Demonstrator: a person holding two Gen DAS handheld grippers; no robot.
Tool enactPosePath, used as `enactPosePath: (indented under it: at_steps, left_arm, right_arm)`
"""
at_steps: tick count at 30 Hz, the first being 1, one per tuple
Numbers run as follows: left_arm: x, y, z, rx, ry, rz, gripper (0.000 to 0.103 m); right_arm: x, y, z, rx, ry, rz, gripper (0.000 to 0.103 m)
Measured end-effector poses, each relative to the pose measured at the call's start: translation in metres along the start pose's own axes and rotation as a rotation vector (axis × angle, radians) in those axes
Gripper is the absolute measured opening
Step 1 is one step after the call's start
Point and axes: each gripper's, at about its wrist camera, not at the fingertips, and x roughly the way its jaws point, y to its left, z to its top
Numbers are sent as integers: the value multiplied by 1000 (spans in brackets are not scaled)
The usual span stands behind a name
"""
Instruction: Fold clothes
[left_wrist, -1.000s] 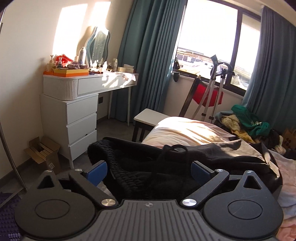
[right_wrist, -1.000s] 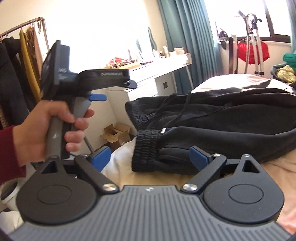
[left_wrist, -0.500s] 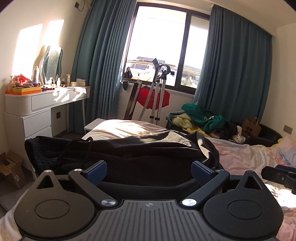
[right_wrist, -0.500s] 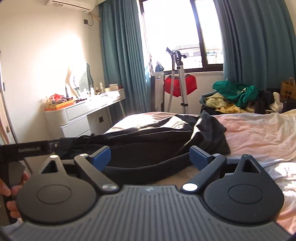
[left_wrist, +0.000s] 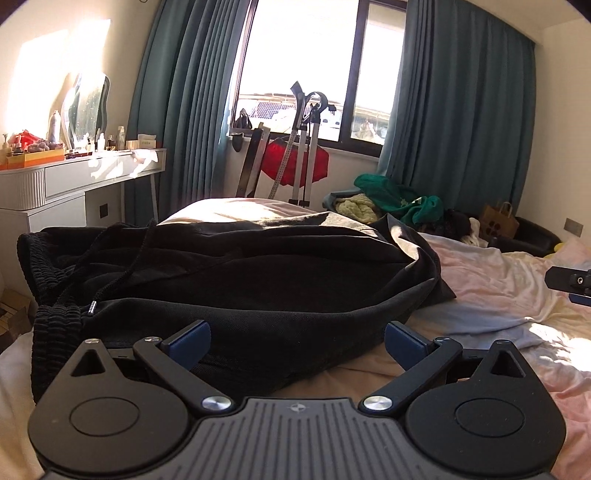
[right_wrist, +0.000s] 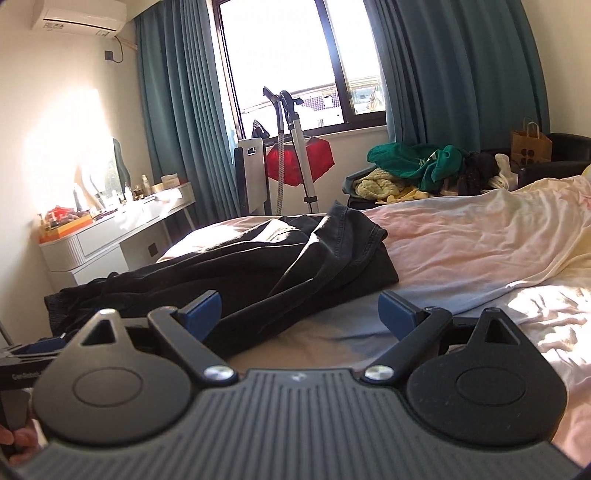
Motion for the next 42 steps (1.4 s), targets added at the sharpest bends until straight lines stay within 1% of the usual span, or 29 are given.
enactPosePath:
  at_steps: [4, 6, 10, 11, 14, 16, 21, 23, 24, 28, 30, 32, 36, 38, 40, 41, 42]
  left_arm:
    - [3, 7, -3, -1, 42, 2, 102]
    - [5, 4, -5, 15, 49, 2, 102]
    - [10, -3, -9, 62, 60, 0, 102]
    - [14, -7, -8, 87, 56, 7, 102]
    - [34, -21, 5, 140, 64, 34, 102]
    - [46, -31, 17, 157, 38, 32, 102]
    - [90, -69, 55, 179, -8, -1, 102]
    - [119, -88, 67, 190, 11, -30, 102]
    - [140, -101, 74, 200, 24, -51, 102]
    - [212, -139, 99, 193, 65, -31, 99]
    - [245, -157, 112, 178, 46, 27, 99]
    - [276, -171, 125, 165, 36, 20, 99]
    - [340, -197, 140, 139, 88, -10, 99]
    - [366, -208, 141, 130, 121, -13, 97]
    - [392, -218, 141, 120, 163, -11, 91]
    - [403, -223, 139, 114, 186, -6, 89]
    - [413, -228, 137, 109, 209, 6, 85]
  right_arm:
    - [2, -5, 0, 50, 18, 10, 94]
    - [0, -7, 0, 68, 23, 6, 94]
    - [-4, -13, -1, 82, 33, -43, 94]
    - [-4, -16, -1, 87, 41, -63, 94]
    - [-6, -24, -4, 94, 72, -126, 94]
    - [-9, -33, -5, 122, 78, -139, 94]
    - [-12, -55, -3, 224, 82, -145, 94]
    - [-9, -61, 0, 239, 77, -148, 94]
    - [-7, -63, 1, 240, 74, -154, 94]
    - [7, -75, 1, 229, 78, -194, 94]
    - [17, -83, -2, 244, 90, -209, 94]
    - [29, -93, -6, 273, 104, -213, 94]
    - [53, -114, -16, 338, 140, -223, 94]
    - [64, -124, -20, 366, 152, -229, 93]
    - [73, -135, -26, 398, 162, -241, 94]
    - [77, -141, -28, 421, 171, -237, 94]
    - [80, -146, -31, 450, 174, -220, 93]
